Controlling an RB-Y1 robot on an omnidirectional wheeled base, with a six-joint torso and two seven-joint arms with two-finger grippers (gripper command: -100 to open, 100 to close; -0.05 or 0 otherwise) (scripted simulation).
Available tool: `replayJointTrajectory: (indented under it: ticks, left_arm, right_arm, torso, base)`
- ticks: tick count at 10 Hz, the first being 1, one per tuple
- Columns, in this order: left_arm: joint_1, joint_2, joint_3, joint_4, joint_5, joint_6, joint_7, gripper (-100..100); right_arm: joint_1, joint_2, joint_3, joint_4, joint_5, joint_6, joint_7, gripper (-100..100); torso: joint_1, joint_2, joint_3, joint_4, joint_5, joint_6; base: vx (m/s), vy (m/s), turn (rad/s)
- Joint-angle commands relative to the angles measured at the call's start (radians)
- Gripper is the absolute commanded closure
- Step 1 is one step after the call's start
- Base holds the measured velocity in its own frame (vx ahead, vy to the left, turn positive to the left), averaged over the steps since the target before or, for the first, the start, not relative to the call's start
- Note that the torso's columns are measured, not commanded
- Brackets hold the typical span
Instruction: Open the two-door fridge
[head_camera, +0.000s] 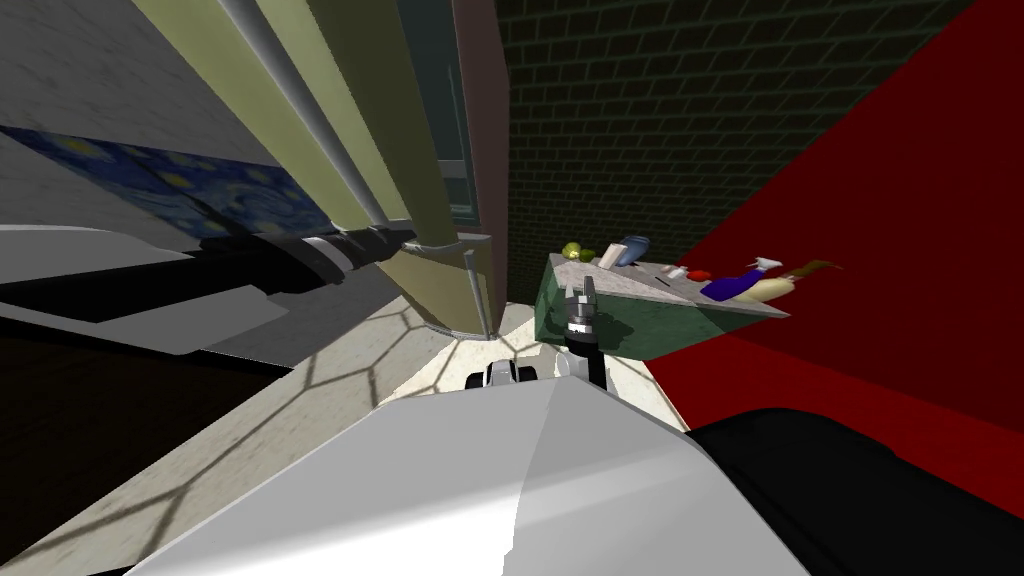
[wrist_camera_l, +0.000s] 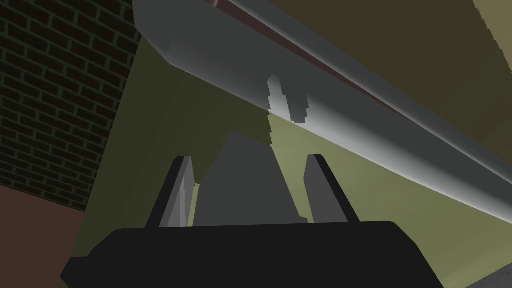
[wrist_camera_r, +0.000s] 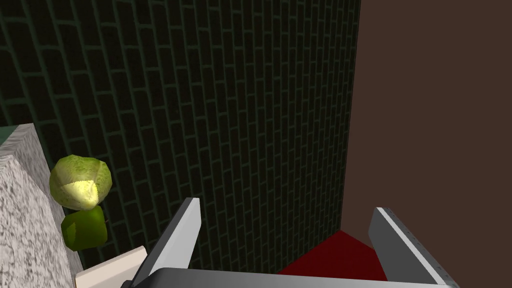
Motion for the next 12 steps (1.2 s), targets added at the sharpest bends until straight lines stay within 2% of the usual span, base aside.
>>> replayJointTrajectory:
  ticks: [1, 3, 4, 5, 6, 10, 12]
  left_arm:
    - [0.008, -0.001, 0.038, -0.041, 0.012, -0.002, 0.004, 100]
    - [0.014, 0.012, 0.051, -0.102, 0.025, -0.027, 0.016, 100]
    - [0.005, 0.014, 0.025, -0.083, 0.016, -0.014, 0.018, 100]
    - [0.003, 0.022, 0.023, -0.102, 0.022, -0.039, 0.021, 100]
    - [-0.001, 0.027, 0.024, -0.116, 0.026, -0.058, 0.023, 100]
    - [-0.008, 0.036, 0.026, -0.144, 0.034, -0.095, 0.027, 100]
    - [-0.015, 0.046, 0.027, -0.171, 0.042, -0.133, 0.031, 100]
  right_arm:
    - [0.000, 0.000, 0.000, 0.000, 0.000, 0.000, 0.000, 0]
    - [0.000, 0.000, 0.000, 0.000, 0.000, 0.000, 0.000, 0]
    - [0.000, 0.000, 0.000, 0.000, 0.000, 0.000, 0.000, 0]
    - [0.000, 0.000, 0.000, 0.000, 0.000, 0.000, 0.000, 0]
    - [0.000, 0.000, 0.000, 0.000, 0.000, 0.000, 0.000, 0]
    - [0.000, 0.000, 0.000, 0.000, 0.000, 0.000, 0.000, 0]
    - [0.000, 0.000, 0.000, 0.000, 0.000, 0.000, 0.000, 0]
  torso:
    - [-0.007, -0.007, -0.005, -0.001, -0.003, 0.000]
    - [0.002, 0.004, 0.003, -0.001, 0.000, 0.002]
    - [0.007, 0.009, 0.007, 0.000, 0.003, 0.002]
    - [-0.005, 0.002, 0.003, -0.002, 0.001, 0.002]
    - [-0.007, 0.000, 0.001, -0.005, -0.001, 0.003]
    - [0.006, -0.002, -0.004, 0.000, 0.002, 0.002]
    - [0.001, -0.003, -0.004, -0.002, 0.001, 0.002]
  base:
    - [-0.055, 0.167, 0.059]
    - [-0.162, 0.319, 0.042]
    - [-0.097, 0.168, -0.031]
    - [-0.081, 0.176, -0.033]
    - [-0.123, 0.335, -0.064]
    - [-0.087, 0.305, -0.044]
    - [-0.122, 0.296, -0.038]
